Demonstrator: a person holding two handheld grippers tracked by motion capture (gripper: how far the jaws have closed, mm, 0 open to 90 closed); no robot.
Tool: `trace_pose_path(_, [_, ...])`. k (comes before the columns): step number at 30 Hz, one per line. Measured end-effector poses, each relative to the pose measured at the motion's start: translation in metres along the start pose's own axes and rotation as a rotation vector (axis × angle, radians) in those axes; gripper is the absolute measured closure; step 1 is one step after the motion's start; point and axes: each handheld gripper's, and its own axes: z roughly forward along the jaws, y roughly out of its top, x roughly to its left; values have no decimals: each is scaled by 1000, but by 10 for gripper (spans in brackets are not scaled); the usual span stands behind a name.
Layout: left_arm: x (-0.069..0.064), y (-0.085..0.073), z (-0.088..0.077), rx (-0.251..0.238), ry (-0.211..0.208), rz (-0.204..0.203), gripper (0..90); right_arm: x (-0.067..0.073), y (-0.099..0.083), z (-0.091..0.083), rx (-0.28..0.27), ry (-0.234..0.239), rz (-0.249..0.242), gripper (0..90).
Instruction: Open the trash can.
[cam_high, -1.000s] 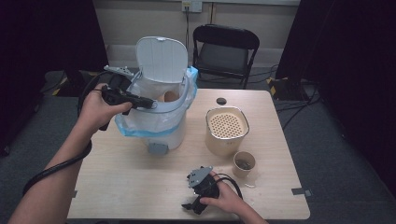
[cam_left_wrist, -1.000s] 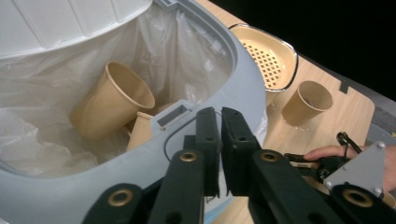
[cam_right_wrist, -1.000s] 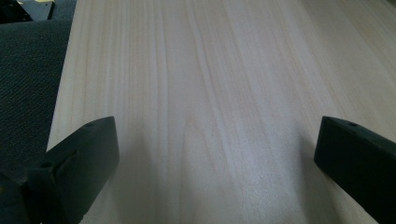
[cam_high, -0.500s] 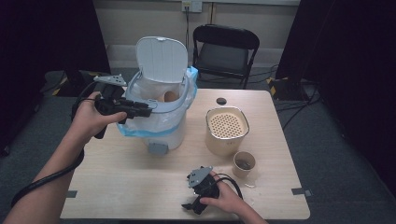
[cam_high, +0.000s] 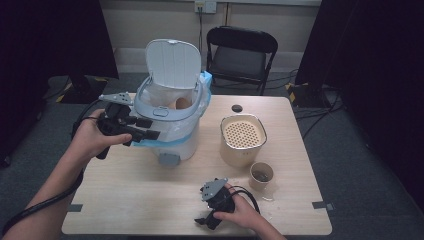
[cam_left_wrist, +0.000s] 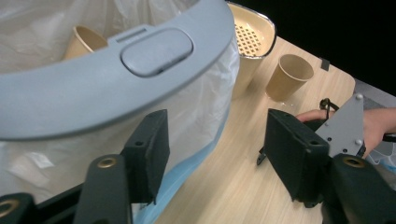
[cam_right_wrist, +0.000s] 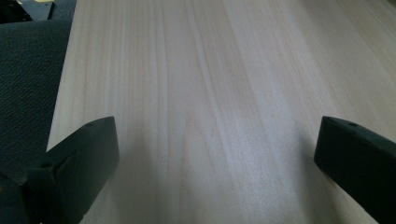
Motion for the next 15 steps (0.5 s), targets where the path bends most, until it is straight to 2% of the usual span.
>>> trace_pose_path(5, [-2,-7,5,9,-11,15,331,0,0,0,0,0,-1,0])
trace_pose_path(8, [-3,-12,9,23,-18,1,291,0,0,0,0,0,0,0])
trace_pose_path(15, [-6,-25,16,37,-32,14,250,0,0,0,0,0,0,0])
